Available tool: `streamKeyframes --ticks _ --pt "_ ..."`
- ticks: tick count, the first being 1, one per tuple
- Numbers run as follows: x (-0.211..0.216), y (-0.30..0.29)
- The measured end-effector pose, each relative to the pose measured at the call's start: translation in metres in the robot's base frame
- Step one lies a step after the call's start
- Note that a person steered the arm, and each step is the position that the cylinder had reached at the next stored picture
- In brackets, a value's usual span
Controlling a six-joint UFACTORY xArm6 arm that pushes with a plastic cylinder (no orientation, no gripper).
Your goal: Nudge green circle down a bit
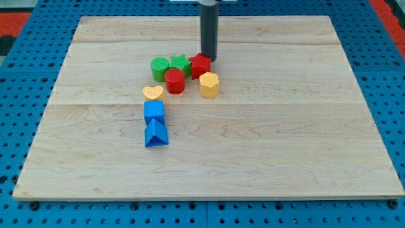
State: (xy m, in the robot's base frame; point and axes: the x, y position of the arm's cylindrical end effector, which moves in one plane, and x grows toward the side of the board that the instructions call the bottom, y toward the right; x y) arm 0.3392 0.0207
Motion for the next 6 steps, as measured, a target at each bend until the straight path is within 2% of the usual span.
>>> streamKeyframes --ticks 1,2,3,4,5,6 --pt "-0.016 0.023" --pt "-0.049 0.002" --pt "-0.057 -0.065" --pt "-0.043 -0.109" --pt "0.004 -0.108" --pt "0.024 -0.093"
